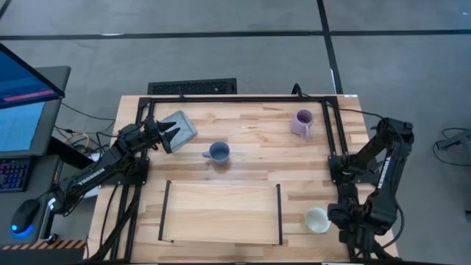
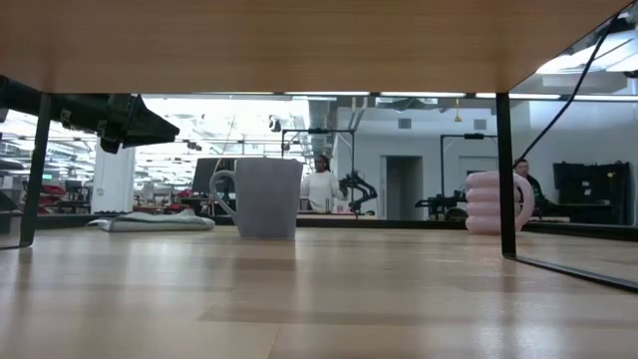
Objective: Stack small to large cups/mugs on shelf
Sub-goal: Put the green mug on the shelf
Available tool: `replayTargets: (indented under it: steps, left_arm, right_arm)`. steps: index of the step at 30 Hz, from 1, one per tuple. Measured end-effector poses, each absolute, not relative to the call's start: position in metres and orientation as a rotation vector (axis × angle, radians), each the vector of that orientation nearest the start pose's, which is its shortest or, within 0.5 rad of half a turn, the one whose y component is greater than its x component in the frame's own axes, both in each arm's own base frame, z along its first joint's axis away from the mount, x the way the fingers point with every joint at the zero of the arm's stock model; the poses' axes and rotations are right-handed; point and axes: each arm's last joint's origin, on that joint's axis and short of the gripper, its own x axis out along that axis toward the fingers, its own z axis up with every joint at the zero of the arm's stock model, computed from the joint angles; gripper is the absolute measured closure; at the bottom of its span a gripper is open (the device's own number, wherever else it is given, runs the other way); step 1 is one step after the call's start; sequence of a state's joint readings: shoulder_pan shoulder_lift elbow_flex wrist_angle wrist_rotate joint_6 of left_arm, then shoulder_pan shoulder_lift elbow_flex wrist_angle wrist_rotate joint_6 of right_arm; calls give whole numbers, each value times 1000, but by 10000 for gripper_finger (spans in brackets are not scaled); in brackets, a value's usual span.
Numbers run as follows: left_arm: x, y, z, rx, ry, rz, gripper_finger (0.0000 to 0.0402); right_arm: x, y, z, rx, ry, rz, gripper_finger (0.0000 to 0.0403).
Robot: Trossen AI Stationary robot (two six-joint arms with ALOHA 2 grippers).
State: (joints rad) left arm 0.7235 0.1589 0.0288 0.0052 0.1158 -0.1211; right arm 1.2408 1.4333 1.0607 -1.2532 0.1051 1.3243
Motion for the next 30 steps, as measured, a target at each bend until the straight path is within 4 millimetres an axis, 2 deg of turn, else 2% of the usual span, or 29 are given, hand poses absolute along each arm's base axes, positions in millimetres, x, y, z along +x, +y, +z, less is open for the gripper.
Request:
replayTargets:
  steps: [13, 30]
  left_arm:
    - [82, 67, 161, -169, 80, 613, 246]
    - [81, 67, 160, -172, 88, 614, 246]
  right_arm:
    - [93, 218, 223, -101, 1509, -107, 210]
    - [102, 223, 222, -33, 1483, -64, 210]
